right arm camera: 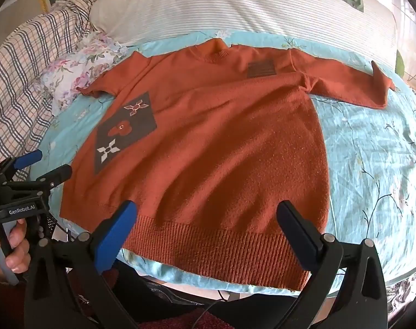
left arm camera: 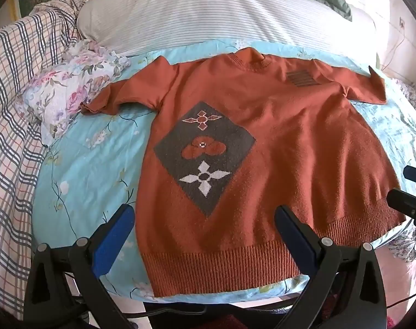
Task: Fold small clothes
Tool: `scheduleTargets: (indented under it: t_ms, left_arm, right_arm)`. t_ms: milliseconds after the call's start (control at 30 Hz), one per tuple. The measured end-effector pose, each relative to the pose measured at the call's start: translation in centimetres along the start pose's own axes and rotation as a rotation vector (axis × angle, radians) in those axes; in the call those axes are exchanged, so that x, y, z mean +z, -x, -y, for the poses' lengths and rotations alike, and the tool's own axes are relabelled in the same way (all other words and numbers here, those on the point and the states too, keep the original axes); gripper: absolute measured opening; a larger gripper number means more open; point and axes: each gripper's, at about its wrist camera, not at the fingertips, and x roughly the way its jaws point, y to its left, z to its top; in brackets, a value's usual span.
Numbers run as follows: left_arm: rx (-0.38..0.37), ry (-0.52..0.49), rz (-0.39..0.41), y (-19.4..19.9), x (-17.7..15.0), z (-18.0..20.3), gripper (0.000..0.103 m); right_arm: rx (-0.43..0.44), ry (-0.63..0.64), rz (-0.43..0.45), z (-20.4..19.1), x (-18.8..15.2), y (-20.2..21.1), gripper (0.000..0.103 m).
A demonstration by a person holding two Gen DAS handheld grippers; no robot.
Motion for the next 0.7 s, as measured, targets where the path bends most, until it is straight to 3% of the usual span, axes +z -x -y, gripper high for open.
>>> scheduleTargets:
  t_ms: [700]
  left_arm:
    - [-0.002, -0.014, -0.018, -0.04, -0.01, -0.81, 0.102]
  right_arm:
    - [0.002, -0.001, -0.004, -0.08, -0.28, -0.08, 0.102]
